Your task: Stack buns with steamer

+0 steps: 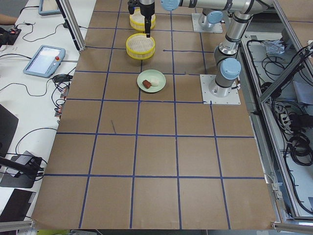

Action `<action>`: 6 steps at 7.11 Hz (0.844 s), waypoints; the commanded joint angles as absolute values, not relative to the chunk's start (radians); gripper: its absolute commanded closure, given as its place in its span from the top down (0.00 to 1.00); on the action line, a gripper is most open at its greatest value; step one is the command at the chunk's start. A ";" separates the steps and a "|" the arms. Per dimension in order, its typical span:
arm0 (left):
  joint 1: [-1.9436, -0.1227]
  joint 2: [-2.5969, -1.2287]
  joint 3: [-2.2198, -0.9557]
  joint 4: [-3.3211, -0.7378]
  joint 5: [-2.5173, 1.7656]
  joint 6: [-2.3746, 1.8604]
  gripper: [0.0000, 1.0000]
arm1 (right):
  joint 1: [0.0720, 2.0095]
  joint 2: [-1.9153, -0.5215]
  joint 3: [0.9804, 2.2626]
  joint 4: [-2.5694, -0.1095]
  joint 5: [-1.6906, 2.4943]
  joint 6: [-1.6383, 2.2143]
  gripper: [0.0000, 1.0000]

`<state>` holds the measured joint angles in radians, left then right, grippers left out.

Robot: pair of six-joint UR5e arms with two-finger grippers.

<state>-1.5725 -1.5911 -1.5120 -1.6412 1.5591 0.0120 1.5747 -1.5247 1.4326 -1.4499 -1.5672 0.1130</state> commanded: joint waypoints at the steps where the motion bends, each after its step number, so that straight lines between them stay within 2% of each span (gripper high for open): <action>1: -1.571 -1.591 -1.514 -1.641 1.559 0.020 1.00 | 1.574 -1.523 1.437 -1.448 -1.568 0.115 1.00; 4: -1.516 -1.603 -1.578 -1.637 1.568 0.029 1.00 | 1.572 -1.520 1.437 -1.450 -1.568 0.106 1.00; 6: -1.478 -1.647 -1.713 -1.602 1.621 0.041 1.00 | 1.556 -1.513 1.440 -1.451 -1.568 0.100 1.00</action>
